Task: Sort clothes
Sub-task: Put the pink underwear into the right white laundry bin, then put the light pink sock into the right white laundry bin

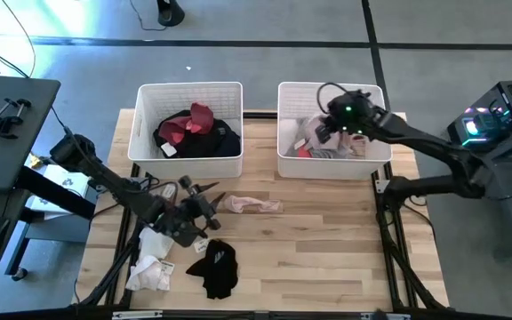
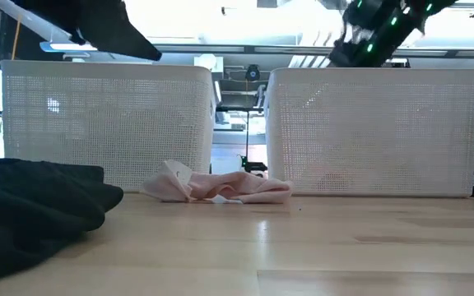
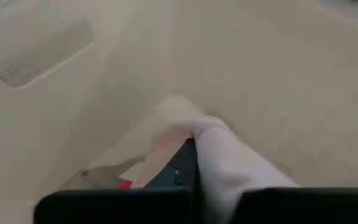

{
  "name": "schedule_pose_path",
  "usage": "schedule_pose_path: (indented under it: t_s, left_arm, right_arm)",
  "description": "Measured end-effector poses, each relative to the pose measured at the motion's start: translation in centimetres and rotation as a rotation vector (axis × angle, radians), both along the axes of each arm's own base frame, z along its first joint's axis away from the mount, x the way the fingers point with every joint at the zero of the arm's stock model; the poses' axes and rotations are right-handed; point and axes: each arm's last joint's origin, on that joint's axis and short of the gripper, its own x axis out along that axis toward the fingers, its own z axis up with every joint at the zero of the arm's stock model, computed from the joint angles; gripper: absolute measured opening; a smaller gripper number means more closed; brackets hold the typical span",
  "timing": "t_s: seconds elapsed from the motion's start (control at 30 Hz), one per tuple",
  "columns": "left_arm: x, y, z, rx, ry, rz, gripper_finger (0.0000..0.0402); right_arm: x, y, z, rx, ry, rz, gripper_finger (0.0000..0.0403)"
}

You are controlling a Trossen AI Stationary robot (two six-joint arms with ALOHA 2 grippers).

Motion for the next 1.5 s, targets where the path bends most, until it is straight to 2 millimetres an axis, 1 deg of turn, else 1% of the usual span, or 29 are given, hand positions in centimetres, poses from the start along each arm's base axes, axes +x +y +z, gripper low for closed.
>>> schedule_pose_path:
  t_s: [0.1, 0.2, 0.23, 0.3, 0.37, 0.43, 0.5, 0.67, 0.73, 0.8, 0.87, 0.93, 1.03, 1.13, 1.23, 1.33, 1.4, 1.5]
  left_arm:
    - [0.2, 0.3, -0.1, -0.016, 0.010, -0.005, 0.0161]
    - [0.3, 0.4, -0.1, -0.030, 0.018, -0.015, 0.0161]
    - [0.3, 0.4, -0.1, -0.035, 0.021, -0.021, 0.0161]
    - [0.3, 0.3, -0.1, -0.042, 0.026, -0.031, 0.0161]
    - [0.3, 0.3, -0.2, -0.054, 0.026, -0.037, 0.0161]
    - [0.3, 0.3, -0.2, -0.062, 0.020, -0.036, 0.0161]
    - [0.3, 0.3, -0.2, -0.063, 0.020, -0.036, 0.0161]
    - [0.3, 0.3, -0.2, -0.067, 0.016, -0.035, 0.0161]
    - [0.3, 0.3, -0.2, -0.070, 0.014, -0.034, 0.0161]
    - [0.3, 0.3, -0.2, -0.074, 0.017, -0.040, 0.0161]
    - [0.3, 0.3, -0.2, -0.079, 0.020, -0.046, 0.0161]
    - [0.3, 0.3, -0.2, -0.082, 0.022, -0.049, 0.0161]
    - [0.3, 0.3, -0.2, -0.082, 0.022, -0.049, 0.0161]
    - [0.3, 0.3, -0.2, -0.081, 0.023, -0.050, 0.0161]
    - [0.2, 0.1, -0.3, -0.073, 0.035, -0.057, 0.0161]
    - [-0.1, 0.0, -0.5, -0.060, 0.058, -0.066, 0.0161]
    - [-0.1, -0.1, -0.5, -0.058, 0.062, -0.069, 0.0161]
    - [-0.1, -0.1, -0.5, -0.055, 0.062, -0.066, 0.0161]
  right_arm:
    - [1.0, -1.1, -2.1, 0.076, 0.023, 0.033, 0.0038]
    - [1.5, -1.7, -3.7, 0.145, 0.100, 0.026, 0.0085]
    - [1.6, -1.9, -3.8, 0.163, 0.119, 0.023, 0.0103]
    - [1.7, -2.3, -3.5, 0.189, 0.152, 0.018, 0.0136]
    - [1.6, -2.5, -2.4, 0.217, 0.186, 0.013, 0.0163]
    - [1.6, -2.4, -0.8, 0.231, 0.206, 0.006, 0.0180]
    - [1.4, -2.3, 1.5, 0.220, 0.211, -0.010, 0.0188]
    - [1.0, -1.1, 6.9, 0.212, 0.205, -0.037, 0.0190]
    - [0.8, -0.4, 8.7, 0.205, 0.192, -0.062, 0.0190]
    - [1.3, 0.6, 9.8, 0.158, 0.175, -0.032, 0.0190]
    - [2.3, 2.2, 10.5, 0.100, 0.133, 0.067, 0.0190]
    - [4.0, 4.1, 10.7, 0.039, 0.064, 0.192, 0.0190]
    - [7.0, 7.7, 9.7, -0.047, -0.016, 0.393, 0.0190]
    - [9.9, 11.7, 7.5, -0.156, -0.110, 0.606, 0.0190]
    - [12.1, 15.6, 3.9, -0.234, -0.196, 0.800, 0.0191]
    - [13.6, 18.7, 0.5, -0.296, -0.272, 0.919, 0.0191]
    - [14.6, 20.1, -2.0, -0.308, -0.276, 0.965, 0.0191]
    - [16.4, 21.4, -5.9, -0.264, -0.219, 0.992, 0.0191]
